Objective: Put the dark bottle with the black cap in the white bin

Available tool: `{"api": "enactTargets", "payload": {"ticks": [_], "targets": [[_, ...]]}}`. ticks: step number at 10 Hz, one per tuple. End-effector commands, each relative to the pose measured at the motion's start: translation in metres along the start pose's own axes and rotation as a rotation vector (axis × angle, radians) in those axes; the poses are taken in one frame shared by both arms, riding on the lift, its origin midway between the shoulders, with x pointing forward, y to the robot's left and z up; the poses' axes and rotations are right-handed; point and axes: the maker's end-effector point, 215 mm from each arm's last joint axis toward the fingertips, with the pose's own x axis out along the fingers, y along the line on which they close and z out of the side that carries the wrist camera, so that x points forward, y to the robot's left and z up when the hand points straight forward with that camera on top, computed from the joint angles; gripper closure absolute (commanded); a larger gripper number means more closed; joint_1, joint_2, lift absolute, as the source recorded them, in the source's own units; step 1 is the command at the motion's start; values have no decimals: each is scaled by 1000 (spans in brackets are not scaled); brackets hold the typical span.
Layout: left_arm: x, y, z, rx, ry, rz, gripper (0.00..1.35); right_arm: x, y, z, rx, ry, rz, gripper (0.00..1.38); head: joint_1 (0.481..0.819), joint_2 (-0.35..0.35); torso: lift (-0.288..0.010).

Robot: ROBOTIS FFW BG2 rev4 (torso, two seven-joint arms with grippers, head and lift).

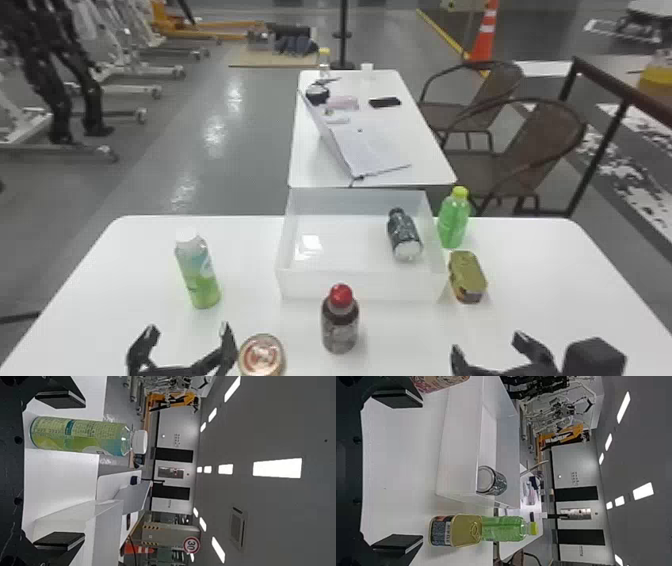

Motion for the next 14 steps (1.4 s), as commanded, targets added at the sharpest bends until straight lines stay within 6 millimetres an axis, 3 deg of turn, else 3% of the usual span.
{"api": "enactTargets", "payload": {"ticks": [1,10,14], "targets": [[0,0,0,-3,-2,2,130,0,1,2,-6,-6,0,101,549,0,-100],[-1,1,-1,0,1,5,130,0,1,13,-42,-34,-4,102,549,0,-100],[-36,22,-21,31,78,10,130,-11,4,11,-65,-41,-3,101,549,0,-100]]}}
